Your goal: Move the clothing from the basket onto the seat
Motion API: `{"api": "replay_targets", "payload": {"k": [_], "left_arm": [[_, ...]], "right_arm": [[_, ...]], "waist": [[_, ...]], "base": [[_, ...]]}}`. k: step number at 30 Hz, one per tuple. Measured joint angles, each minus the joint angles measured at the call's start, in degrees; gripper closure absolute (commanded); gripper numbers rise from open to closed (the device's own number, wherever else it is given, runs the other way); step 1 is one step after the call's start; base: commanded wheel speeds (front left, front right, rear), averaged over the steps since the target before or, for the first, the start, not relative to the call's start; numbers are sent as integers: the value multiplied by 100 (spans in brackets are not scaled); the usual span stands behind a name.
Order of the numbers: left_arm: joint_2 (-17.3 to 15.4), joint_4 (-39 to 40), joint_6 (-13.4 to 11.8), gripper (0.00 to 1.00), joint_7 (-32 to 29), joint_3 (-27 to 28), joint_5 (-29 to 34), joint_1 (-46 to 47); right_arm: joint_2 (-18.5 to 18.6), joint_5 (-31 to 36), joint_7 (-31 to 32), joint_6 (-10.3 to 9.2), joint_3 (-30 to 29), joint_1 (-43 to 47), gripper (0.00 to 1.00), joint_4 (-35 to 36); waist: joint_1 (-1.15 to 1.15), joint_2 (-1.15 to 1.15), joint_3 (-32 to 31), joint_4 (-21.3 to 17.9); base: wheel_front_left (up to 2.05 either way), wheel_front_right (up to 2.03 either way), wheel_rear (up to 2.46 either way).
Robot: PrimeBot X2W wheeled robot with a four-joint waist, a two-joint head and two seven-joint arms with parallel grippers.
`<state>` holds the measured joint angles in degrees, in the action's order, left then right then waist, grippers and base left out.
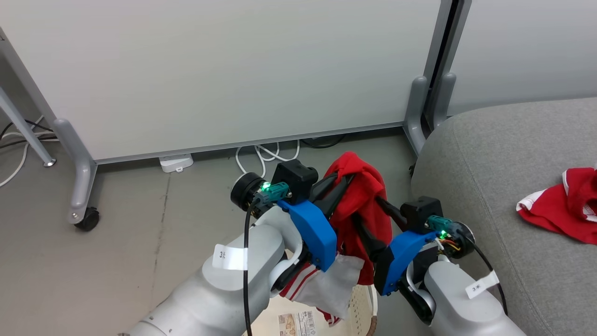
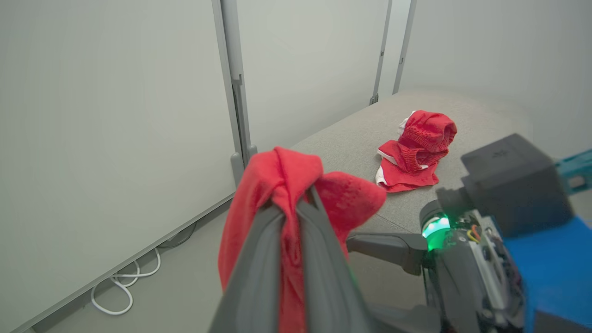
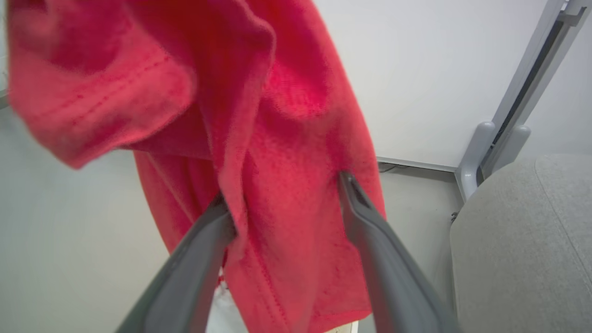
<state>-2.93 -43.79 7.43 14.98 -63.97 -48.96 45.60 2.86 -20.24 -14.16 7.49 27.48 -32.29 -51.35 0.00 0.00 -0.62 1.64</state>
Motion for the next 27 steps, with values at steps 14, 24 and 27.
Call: {"api": "replay_targets", "payload": {"k": [14, 24, 27], "left_arm": [[2, 43, 0, 100, 0, -108, -97, 42], [2, 54, 0, 100, 0, -94, -93, 42], [2, 31, 0, 100, 0, -83, -93, 42]], "right_arm": [[0, -660, 105, 0, 714, -319, 0, -426], [0, -1033, 20, 0, 1033, -364, 100, -468], [0, -1109, -7, 0, 1110, -380, 100, -489]], "waist": [[0, 0, -37, 2], [0, 0, -59, -35], [0, 0, -58, -48]], "base": [[0, 0, 0], [0, 0, 0], [0, 0, 0]]}}
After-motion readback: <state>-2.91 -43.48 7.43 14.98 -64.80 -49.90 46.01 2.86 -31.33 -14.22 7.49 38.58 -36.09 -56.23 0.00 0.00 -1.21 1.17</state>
